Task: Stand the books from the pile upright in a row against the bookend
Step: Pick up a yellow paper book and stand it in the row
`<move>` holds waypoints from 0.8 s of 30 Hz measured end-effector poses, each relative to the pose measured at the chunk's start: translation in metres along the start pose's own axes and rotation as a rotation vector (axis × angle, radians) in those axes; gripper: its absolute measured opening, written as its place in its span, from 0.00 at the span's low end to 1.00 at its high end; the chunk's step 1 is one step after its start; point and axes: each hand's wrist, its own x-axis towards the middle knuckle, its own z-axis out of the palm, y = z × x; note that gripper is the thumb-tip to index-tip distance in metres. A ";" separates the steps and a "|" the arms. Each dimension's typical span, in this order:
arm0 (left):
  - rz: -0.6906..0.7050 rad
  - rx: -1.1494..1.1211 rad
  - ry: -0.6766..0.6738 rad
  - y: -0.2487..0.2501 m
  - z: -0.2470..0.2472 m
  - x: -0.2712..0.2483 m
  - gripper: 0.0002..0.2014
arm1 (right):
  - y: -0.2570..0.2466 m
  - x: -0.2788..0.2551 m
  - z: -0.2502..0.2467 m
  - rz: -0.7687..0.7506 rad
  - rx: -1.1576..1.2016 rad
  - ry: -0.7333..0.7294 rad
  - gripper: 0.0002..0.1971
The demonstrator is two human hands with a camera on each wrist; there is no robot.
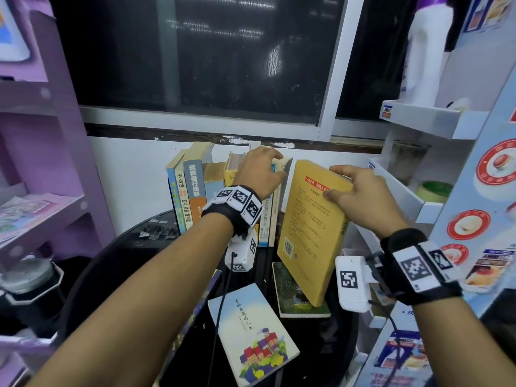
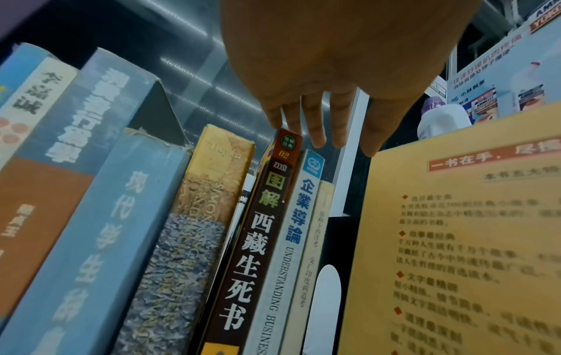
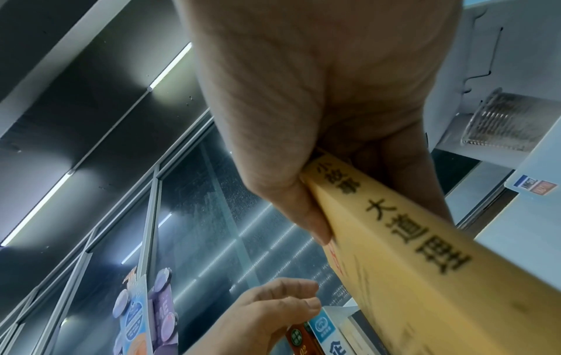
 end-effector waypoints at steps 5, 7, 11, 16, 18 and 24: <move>0.047 0.100 -0.023 -0.002 0.011 0.012 0.21 | 0.004 0.018 0.006 -0.022 -0.047 -0.005 0.26; 0.073 0.188 -0.051 -0.003 0.015 0.014 0.23 | 0.005 0.025 0.007 -0.027 -0.063 -0.014 0.26; 0.101 0.354 -0.125 -0.009 0.026 0.017 0.24 | 0.009 0.039 0.009 -0.021 -0.074 -0.019 0.27; 0.164 0.387 -0.074 -0.021 0.027 0.016 0.16 | 0.011 0.052 0.012 -0.018 -0.070 -0.026 0.27; 0.179 0.372 -0.053 -0.026 0.026 0.016 0.14 | 0.010 0.056 0.015 -0.013 -0.064 -0.023 0.27; 0.235 0.357 -0.038 -0.032 0.020 0.016 0.14 | 0.006 0.070 0.031 -0.010 -0.057 0.035 0.26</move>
